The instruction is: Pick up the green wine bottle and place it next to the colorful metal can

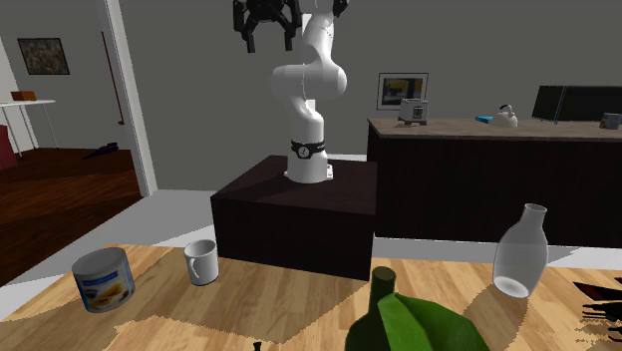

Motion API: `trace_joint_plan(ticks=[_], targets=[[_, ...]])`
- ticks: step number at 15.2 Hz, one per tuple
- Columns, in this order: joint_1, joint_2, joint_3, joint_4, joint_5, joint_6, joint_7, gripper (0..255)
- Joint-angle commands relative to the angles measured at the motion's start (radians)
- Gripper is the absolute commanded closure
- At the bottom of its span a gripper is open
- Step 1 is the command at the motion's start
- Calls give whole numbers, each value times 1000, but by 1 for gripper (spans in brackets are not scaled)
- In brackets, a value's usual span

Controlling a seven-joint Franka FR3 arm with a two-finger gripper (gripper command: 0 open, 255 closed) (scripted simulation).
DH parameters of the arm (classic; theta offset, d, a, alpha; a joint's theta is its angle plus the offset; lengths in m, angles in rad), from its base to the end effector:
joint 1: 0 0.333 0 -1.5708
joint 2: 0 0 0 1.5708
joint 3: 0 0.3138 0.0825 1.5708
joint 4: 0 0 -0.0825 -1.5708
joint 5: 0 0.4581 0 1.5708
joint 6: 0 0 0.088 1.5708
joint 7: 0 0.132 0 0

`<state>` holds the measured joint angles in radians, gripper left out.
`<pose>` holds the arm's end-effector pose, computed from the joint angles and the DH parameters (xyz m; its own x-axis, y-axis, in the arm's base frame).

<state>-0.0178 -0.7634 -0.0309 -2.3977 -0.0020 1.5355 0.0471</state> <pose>0.3792 -0.0197 0.5298 0.9914 -0.0849 -0.0997 -0.0868 -0.9961 -0.0147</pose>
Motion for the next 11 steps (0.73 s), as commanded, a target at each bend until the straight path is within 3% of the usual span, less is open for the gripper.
trace_joint_plan(ticks=[1, 11], targets=[[0, 0, 0, 0, 0, 0, 0, 0], [55, 275, 101, 4, 67, 293, 94, 0]])
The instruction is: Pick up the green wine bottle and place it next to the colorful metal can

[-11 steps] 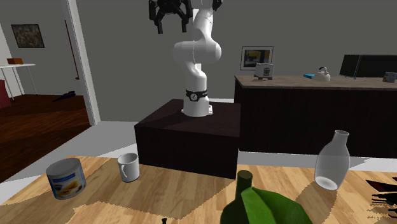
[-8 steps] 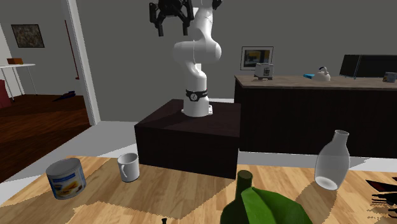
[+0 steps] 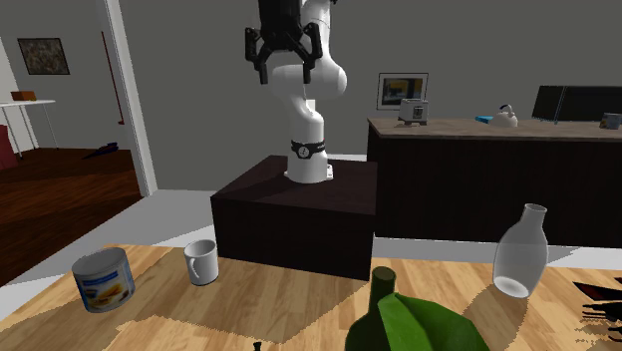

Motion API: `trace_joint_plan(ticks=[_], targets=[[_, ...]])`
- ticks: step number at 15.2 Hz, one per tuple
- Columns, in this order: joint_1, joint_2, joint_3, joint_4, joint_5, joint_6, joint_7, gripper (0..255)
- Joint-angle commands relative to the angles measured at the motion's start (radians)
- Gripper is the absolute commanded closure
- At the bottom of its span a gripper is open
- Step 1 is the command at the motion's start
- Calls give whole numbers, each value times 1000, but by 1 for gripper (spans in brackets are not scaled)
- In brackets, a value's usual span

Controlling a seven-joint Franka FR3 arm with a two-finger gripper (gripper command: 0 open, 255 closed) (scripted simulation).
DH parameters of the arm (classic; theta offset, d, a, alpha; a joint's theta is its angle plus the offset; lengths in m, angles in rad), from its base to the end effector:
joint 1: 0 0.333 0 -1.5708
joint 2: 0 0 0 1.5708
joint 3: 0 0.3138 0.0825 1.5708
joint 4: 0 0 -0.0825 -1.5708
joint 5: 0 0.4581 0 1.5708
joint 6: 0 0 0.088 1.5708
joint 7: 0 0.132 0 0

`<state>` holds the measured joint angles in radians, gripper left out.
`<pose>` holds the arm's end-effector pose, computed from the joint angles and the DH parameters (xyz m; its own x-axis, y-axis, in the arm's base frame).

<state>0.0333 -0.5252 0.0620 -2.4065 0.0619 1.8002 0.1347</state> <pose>0.4500 0.0495 0.4453 0.9943 -0.0646 -0.0848 -0.0662 -0.9977 -0.0166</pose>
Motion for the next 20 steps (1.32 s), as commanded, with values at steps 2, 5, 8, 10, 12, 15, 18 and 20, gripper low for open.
trace_joint_plan(ticks=[2, 5, 8, 10, 12, 15, 18, 20], targets=[[12, 102, 27, 30, 10, 81, 25, 0], [24, 204, 54, 65, 15, 155, 53, 0], [35, 310, 79, 113, 11, 220, 83, 0], [43, 382, 95, 151, 5, 258, 104, 0], [50, 455, 108, 193, -5, 292, 126, 0], [65, 566, 124, 267, -27, 334, 160, 0], [82, 678, 135, 352, -53, 365, 194, 0], [96, 753, 139, 415, -72, 380, 216, 0]])
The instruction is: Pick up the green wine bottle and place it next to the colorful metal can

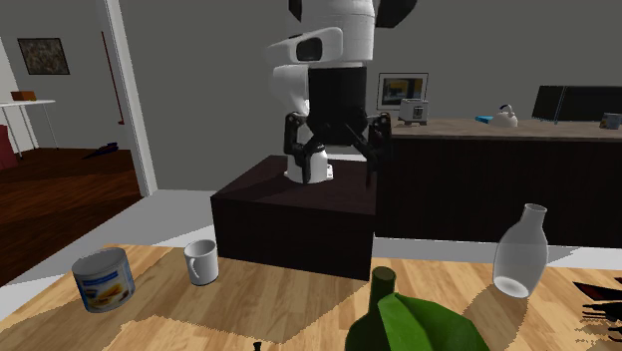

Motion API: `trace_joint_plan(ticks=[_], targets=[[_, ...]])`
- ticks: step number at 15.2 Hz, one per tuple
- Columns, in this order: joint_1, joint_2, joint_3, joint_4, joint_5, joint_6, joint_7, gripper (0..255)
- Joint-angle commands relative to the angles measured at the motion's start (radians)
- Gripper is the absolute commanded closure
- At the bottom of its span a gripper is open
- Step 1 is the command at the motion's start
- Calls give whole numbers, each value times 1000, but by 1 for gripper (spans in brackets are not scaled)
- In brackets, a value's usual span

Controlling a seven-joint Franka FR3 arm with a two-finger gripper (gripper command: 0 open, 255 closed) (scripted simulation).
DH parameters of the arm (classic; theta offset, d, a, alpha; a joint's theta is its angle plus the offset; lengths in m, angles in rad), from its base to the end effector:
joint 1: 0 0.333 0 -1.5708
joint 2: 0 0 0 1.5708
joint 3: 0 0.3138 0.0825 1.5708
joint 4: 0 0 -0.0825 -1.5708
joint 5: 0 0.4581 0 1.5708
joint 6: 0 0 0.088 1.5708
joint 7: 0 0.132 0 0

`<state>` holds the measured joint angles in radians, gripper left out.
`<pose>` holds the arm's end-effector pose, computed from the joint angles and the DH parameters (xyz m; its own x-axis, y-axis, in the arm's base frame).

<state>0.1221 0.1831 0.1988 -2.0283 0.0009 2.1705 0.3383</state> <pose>0.6051 0.2008 0.2857 0.9987 -0.0199 -0.0474 -0.0210 -0.9995 -0.0222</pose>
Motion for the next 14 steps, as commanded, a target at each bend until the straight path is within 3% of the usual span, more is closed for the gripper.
trace_joint_plan(ticks=[1, 9, 14], targets=[[15, 83, 3, 71, -21, 15, 23, 0], [91, 395, -5, 399, -89, 8, 88, 0], [98, 437, -10, 404, -97, 46, 93, 0]])
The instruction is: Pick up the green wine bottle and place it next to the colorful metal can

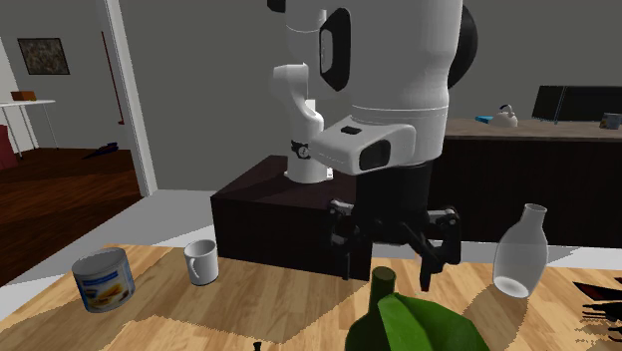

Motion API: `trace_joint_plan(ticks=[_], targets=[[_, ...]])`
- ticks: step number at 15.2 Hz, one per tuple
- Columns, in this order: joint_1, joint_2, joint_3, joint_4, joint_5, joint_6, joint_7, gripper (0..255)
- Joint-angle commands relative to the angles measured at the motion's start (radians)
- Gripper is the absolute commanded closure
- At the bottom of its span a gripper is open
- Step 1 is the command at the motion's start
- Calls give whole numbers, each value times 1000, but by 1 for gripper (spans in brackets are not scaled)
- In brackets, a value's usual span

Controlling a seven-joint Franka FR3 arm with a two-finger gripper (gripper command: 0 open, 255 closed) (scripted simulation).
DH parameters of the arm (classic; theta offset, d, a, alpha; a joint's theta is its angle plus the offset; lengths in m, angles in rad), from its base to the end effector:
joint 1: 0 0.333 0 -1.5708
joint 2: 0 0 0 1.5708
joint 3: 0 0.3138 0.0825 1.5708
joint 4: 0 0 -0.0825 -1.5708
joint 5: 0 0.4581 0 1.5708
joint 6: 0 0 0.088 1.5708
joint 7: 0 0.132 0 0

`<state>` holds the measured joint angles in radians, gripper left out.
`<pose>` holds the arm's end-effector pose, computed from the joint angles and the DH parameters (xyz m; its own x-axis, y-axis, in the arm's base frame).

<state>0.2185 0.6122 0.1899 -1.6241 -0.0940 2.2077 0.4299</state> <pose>0.6895 0.2815 0.1967 0.9996 0.0026 -0.0288 0.0019 -0.9997 -0.0244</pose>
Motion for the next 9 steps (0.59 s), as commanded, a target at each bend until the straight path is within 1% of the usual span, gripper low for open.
trace_joint_plan(ticks=[1, 3, 9], targets=[[3, 15, -2, -2, -3, 18, 3, 0], [5, 36, -5, -6, -7, 42, 5, 0], [5, 36, -5, -6, -7, 42, 5, 0]])
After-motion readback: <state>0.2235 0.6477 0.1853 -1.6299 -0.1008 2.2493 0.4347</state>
